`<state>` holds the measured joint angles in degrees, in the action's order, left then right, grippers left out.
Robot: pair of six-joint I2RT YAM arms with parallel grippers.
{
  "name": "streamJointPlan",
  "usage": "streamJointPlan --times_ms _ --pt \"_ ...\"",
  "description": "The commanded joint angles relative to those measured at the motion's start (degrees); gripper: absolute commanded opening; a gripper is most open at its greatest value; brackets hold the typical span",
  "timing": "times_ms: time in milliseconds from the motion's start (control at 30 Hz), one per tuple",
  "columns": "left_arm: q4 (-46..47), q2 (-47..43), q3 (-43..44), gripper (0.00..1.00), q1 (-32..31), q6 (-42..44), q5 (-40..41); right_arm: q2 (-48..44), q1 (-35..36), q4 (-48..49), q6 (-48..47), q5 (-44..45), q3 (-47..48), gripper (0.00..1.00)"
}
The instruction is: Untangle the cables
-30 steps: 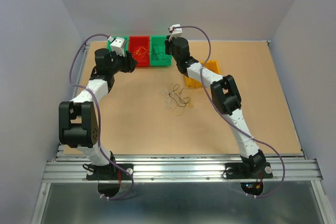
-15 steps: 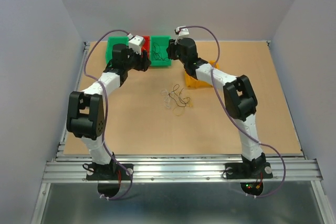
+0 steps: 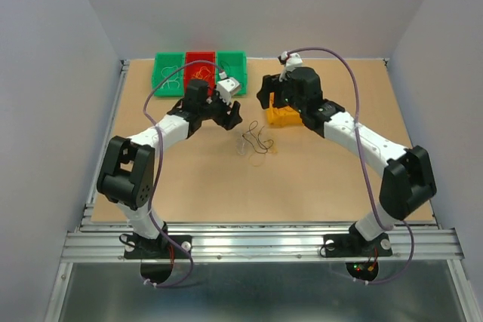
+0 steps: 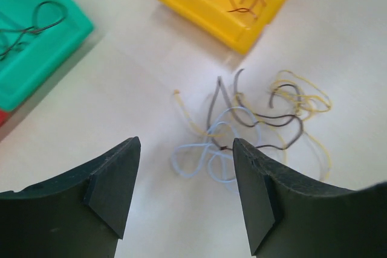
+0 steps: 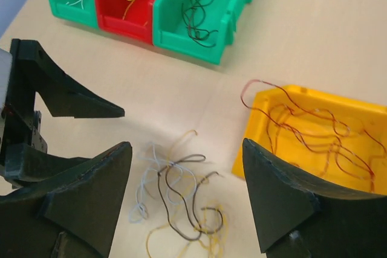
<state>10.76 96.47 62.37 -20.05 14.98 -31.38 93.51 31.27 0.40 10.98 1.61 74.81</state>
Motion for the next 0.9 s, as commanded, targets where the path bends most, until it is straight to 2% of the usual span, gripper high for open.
streamJointPlan --times_ms 0,267,433,500,533,567,633,700,867 --pt "-1.36 -1.38 0.47 0.74 -3.06 1.81 -1.32 -7.98 0.46 -1.99 0.71 7.00 -5.98 0.79" --pt "-1.80 6.43 5.21 0.74 -8.85 -1.27 3.59 -15.11 0.46 -1.99 1.14 11.49 -10.91 0.80" --pt "-2.68 11.45 9.87 0.72 -9.83 -4.34 7.91 -16.52 0.46 -1.99 0.53 12.71 -12.14 0.80" --pt "-2.77 12.69 10.32 0.60 -9.92 -4.79 8.43 -17.22 0.46 -1.99 0.27 13.59 -12.75 0.80" --pt "-2.77 12.78 10.49 0.51 -9.92 -4.79 8.35 -18.01 0.46 -1.99 0.27 13.86 -12.93 0.80" --pt "-2.77 12.87 10.49 0.33 -9.92 -4.70 8.35 -18.45 0.46 -1.99 0.01 14.12 -13.45 0.80" --pt "-2.77 12.26 10.49 0.17 -9.92 -4.52 8.52 -19.07 0.46 -1.99 -0.35 13.78 -13.90 0.79" --pt "-2.07 9.73 9.79 0.00 -9.92 -3.82 9.05 -19.60 0.55 -1.99 -1.75 12.12 -14.33 0.74" --pt "-0.31 0.32 4.70 0.00 -9.83 -2.42 6.51 -19.16 0.38 -1.64 -8.50 -3.33 -14.95 0.75"
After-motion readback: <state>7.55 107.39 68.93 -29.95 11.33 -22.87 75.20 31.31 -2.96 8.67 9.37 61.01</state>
